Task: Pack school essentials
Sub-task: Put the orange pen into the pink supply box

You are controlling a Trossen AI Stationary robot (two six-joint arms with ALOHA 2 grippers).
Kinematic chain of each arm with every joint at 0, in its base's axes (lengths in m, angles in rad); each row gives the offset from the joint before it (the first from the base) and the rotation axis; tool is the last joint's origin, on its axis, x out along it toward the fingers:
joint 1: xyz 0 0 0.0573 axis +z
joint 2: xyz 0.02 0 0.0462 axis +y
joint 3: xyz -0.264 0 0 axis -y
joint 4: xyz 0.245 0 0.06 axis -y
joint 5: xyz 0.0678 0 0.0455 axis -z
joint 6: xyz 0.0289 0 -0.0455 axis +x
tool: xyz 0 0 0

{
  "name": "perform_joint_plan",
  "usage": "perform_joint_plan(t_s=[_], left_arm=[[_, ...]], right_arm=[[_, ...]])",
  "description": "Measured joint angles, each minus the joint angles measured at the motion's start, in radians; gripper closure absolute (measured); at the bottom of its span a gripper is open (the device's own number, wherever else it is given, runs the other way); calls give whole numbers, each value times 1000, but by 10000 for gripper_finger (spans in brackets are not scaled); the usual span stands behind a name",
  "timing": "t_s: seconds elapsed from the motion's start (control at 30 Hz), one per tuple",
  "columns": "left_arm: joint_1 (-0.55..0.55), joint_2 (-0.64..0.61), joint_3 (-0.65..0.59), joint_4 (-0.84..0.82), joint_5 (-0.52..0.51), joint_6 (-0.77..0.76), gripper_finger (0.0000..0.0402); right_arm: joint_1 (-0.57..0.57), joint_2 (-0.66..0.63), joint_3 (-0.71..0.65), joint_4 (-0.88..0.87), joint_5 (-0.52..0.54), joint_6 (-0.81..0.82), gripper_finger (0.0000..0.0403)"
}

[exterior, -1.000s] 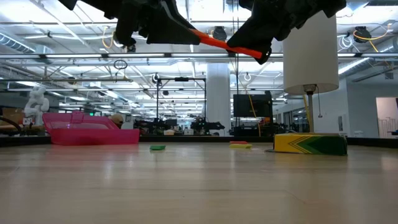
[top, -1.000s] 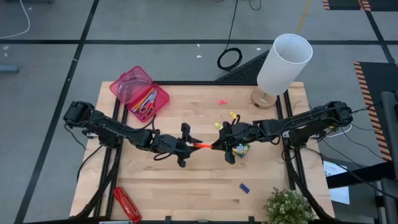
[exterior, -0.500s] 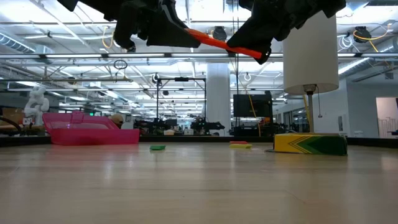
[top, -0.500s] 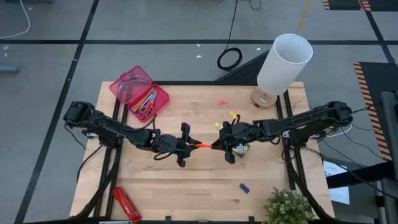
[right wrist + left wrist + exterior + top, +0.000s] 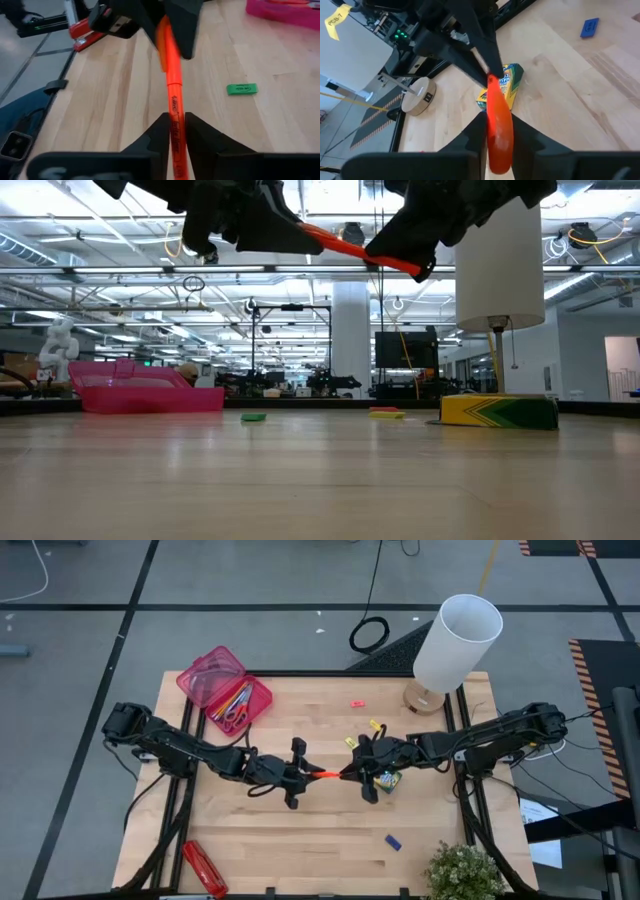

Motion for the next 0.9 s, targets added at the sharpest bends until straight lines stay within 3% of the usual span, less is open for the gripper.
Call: perform_joint_plan(t_s=[0.1,0.27,0.43,0.6,0.9], left_arm=[[0,0,0,0,1,-3,363],[0,0,0,-1,1,-11,363],[0,0,0,-13,1,-20,341],[7,0,0,-25,1,-42,361],[29,-10,0,-51,-6,-86,352]], right_arm=[[0,0,0,0,9,3,326],[0,0,0,0,20,3,279],[23,-18,-1,-11,132,3,217],[54,-98,-1,-82,225,-4,166],[138,-261,-1,-229,302,-4,149]])
